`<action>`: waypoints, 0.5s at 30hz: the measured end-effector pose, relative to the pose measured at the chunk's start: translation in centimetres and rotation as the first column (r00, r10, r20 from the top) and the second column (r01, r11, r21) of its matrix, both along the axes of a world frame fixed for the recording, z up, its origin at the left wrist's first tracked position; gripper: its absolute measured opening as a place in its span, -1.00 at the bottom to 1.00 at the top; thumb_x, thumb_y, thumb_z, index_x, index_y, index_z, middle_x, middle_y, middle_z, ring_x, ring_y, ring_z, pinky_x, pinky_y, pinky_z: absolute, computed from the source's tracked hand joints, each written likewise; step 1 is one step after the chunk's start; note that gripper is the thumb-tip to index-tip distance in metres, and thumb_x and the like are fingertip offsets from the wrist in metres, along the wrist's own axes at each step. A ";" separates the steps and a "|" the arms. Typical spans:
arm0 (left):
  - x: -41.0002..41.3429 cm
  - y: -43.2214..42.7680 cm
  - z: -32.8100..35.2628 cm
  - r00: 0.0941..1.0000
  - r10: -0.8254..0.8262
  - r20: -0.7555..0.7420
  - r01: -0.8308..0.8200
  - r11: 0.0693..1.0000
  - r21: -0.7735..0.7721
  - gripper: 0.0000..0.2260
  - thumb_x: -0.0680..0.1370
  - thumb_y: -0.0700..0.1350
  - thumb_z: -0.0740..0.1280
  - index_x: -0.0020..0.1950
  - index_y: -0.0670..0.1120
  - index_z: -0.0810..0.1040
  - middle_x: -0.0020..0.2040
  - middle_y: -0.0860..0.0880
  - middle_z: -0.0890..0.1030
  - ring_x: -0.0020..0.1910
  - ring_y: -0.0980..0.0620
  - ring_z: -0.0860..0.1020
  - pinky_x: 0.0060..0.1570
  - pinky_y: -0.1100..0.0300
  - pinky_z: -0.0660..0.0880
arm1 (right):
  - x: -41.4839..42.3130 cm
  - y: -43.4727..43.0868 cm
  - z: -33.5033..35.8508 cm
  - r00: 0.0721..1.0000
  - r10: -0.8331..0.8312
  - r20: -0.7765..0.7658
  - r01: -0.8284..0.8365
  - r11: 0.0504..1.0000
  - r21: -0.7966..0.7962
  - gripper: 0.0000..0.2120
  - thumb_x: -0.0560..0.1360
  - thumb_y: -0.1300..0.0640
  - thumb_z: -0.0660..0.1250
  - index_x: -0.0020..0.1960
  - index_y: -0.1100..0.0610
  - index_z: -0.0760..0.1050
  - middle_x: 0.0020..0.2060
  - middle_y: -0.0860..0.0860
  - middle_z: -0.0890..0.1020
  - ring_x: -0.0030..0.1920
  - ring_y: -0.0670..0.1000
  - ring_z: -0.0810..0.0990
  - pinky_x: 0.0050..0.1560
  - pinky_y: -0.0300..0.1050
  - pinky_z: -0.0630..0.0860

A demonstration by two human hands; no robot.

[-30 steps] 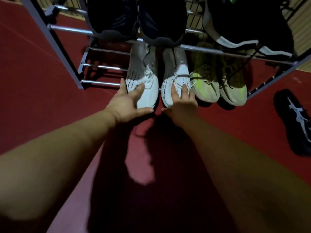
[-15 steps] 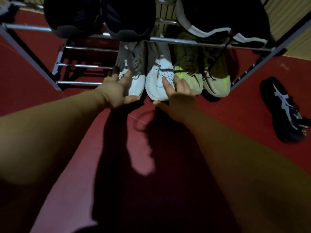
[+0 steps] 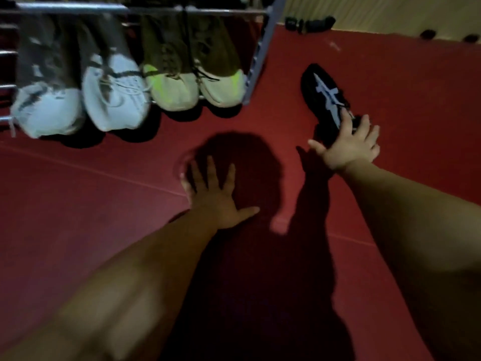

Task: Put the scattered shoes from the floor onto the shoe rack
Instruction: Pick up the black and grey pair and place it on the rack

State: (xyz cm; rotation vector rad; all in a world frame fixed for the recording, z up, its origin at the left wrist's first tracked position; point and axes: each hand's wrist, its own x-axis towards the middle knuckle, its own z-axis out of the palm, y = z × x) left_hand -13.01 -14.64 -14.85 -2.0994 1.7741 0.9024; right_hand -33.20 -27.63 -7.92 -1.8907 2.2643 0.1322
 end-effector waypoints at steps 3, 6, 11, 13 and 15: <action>-1.7 -1.2 0.5 0.994 0.093 0.054 -0.098 0.991 0.091 0.12 0.20 0.60 0.14 0.42 0.13 -0.50 0.42 -0.19 -0.52 0.35 -0.35 -0.50 0.26 -0.36 -0.39 | -2.9 -1.9 0.5 0.994 -0.078 0.083 0.072 0.995 0.074 -0.06 0.41 -0.32 0.29 0.53 -0.10 -0.24 0.53 0.12 -0.19 0.51 0.23 -0.18 0.46 0.19 -0.05; -1.9 -1.3 0.7 0.991 0.097 0.095 -0.108 0.987 0.120 0.17 0.16 0.60 0.17 0.41 0.14 -0.51 0.38 -0.19 -0.57 0.33 -0.36 -0.53 0.28 -0.35 -0.39 | -4.3 -3.4 0.2 0.971 -0.140 0.195 0.115 0.984 0.135 -0.02 0.39 -0.32 0.31 0.52 -0.10 -0.27 0.53 0.13 -0.19 0.51 0.24 -0.19 0.47 0.18 -0.07; -2.1 -1.7 0.9 0.989 0.118 0.088 -0.130 0.979 0.155 0.17 0.17 0.58 0.20 0.41 0.13 -0.53 0.35 -0.19 -0.61 0.33 -0.34 -0.54 0.28 -0.34 -0.40 | -4.5 -4.0 -2.0 0.948 -0.139 0.287 0.088 0.979 0.183 -0.17 0.48 -0.18 0.30 0.52 -0.15 -0.19 0.51 0.20 0.00 0.49 0.27 0.03 0.46 0.20 0.10; -2.3 -1.5 1.2 0.989 0.109 0.101 -0.124 0.979 0.160 0.16 0.18 0.58 0.20 0.41 0.13 -0.52 0.35 -0.19 -0.60 0.33 -0.33 -0.54 0.29 -0.34 -0.39 | -4.5 -3.1 -2.5 0.966 -0.094 0.240 0.069 0.992 0.110 -0.30 0.55 -0.03 0.26 0.53 -0.12 -0.07 0.47 0.23 0.11 0.43 0.28 0.18 0.41 0.18 0.21; -2.2 -1.4 1.3 0.990 0.105 0.098 -0.120 0.980 0.159 0.16 0.19 0.57 0.20 0.41 0.13 -0.51 0.36 -0.19 -0.60 0.33 -0.33 -0.54 0.29 -0.34 -0.40 | -4.3 -1.6 -2.8 0.977 -0.041 0.208 0.041 0.999 0.007 -0.39 0.56 0.04 0.25 0.52 -0.06 0.06 0.39 0.26 0.22 0.36 0.28 0.26 0.37 0.15 0.26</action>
